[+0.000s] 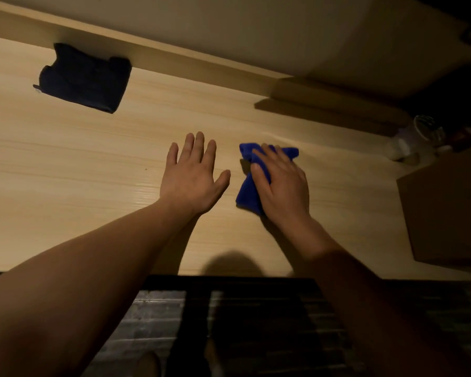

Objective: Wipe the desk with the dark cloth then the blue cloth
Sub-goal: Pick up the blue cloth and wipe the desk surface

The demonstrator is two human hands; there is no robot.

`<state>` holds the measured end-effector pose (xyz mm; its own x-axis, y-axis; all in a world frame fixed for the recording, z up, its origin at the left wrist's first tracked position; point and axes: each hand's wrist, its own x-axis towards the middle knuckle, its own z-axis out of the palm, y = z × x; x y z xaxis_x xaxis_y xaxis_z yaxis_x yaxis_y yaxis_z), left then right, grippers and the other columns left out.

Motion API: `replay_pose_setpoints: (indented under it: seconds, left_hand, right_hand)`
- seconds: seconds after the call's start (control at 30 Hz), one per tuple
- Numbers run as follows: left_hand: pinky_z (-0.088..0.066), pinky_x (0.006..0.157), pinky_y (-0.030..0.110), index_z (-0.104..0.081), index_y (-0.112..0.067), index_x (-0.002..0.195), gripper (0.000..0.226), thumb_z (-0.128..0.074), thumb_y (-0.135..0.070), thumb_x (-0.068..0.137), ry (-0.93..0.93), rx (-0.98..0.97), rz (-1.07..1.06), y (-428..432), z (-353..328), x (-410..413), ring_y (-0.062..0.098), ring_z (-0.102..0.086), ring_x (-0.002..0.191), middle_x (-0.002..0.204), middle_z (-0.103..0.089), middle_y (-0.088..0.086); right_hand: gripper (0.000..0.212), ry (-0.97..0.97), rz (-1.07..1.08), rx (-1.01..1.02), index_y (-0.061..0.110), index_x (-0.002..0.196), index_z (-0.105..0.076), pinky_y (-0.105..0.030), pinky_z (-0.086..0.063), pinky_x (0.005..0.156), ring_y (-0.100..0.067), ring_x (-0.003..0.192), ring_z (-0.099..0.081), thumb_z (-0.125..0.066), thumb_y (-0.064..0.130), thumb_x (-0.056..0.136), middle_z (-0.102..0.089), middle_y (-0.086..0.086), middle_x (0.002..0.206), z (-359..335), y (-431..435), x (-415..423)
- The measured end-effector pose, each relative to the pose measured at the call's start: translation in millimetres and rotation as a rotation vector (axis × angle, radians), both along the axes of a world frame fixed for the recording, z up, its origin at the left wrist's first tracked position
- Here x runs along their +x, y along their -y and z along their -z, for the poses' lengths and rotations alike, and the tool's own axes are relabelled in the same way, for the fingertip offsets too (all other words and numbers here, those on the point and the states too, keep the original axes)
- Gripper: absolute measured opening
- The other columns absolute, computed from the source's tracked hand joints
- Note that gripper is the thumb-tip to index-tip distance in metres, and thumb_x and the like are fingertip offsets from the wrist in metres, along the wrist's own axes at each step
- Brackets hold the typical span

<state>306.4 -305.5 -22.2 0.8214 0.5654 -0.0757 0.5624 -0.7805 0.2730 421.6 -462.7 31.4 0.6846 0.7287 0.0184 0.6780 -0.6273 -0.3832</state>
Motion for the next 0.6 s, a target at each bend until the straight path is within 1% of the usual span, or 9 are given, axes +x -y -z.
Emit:
replay_pose_setpoints:
  seconds: [0.13,0.27,0.3,0.37,0.43,0.5,0.6]
  left_hand:
    - [0.004,0.131,0.053,-0.006,-0.022,0.171,0.083,-0.013,-0.070,0.104,-0.012,0.005,-0.015,1.6,0.1,2.1,0.025,0.010,0.165,0.179,0.004,0.008]
    - [0.005,0.131,0.052,-0.006,-0.023,0.171,0.082,-0.015,-0.069,0.104,-0.019,0.002,-0.020,1.5,0.0,3.2,0.023,0.011,0.165,0.179,0.004,0.007]
    - [0.005,0.131,0.052,-0.007,-0.023,0.171,0.082,-0.016,-0.069,0.104,-0.017,0.001,-0.022,1.8,-0.1,3.4,0.023,0.011,0.165,0.179,0.004,0.007]
    - [0.005,0.131,0.052,-0.007,-0.023,0.171,0.082,-0.017,-0.069,0.105,-0.018,0.005,-0.027,2.3,-0.5,4.2,0.022,0.011,0.165,0.179,0.003,0.006]
    - [0.005,0.131,0.051,-0.007,-0.024,0.171,0.081,-0.019,-0.069,0.105,-0.031,0.010,-0.033,2.9,-0.9,5.1,0.021,0.012,0.165,0.180,0.003,0.005]
    - [0.005,0.131,0.051,-0.008,-0.023,0.171,0.081,-0.020,-0.068,0.105,-0.037,0.010,-0.039,3.9,-1.2,5.7,0.021,0.011,0.165,0.180,0.003,0.006]
    - [0.005,0.131,0.051,-0.008,-0.023,0.171,0.081,-0.021,-0.068,0.105,-0.043,0.006,-0.043,4.6,-2.7,6.4,0.021,0.011,0.165,0.180,0.003,0.006]
  right_hand:
    - [0.049,0.060,-0.018,-0.041,0.024,0.156,-0.042,-0.048,-0.021,0.125,-0.019,0.154,-0.028,-0.034,0.042,0.111,-0.040,0.001,0.164,16.6,-53.0,70.6]
    - [0.052,0.126,-0.074,-0.141,0.028,0.158,-0.040,-0.048,-0.015,0.125,-0.022,0.156,-0.022,-0.028,0.047,0.110,-0.034,0.002,0.167,34.4,-94.4,118.8]
    - [0.054,0.140,-0.086,-0.178,0.030,0.159,-0.036,-0.048,-0.012,0.126,-0.023,0.157,-0.018,-0.026,0.050,0.110,-0.030,0.001,0.169,38.2,-101.1,127.1]
    - [0.059,0.141,-0.093,-0.251,0.035,0.163,-0.023,-0.051,-0.006,0.127,-0.024,0.159,-0.008,-0.022,0.057,0.108,-0.018,0.000,0.172,44.5,-109.4,138.9]
    - [0.064,0.127,-0.102,-0.311,0.040,0.164,-0.010,-0.056,-0.005,0.126,-0.026,0.160,0.000,-0.019,0.064,0.105,-0.007,0.001,0.174,46.4,-113.6,145.9]
    - [0.068,0.118,-0.110,-0.337,0.044,0.163,-0.005,-0.062,-0.007,0.123,-0.028,0.160,0.002,-0.018,0.069,0.102,-0.001,0.005,0.174,45.0,-116.0,149.3]
    - [0.069,0.113,-0.108,-0.352,0.045,0.162,-0.002,-0.066,-0.008,0.122,-0.028,0.160,0.004,-0.017,0.072,0.101,0.003,0.007,0.174,43.8,-117.0,150.2]
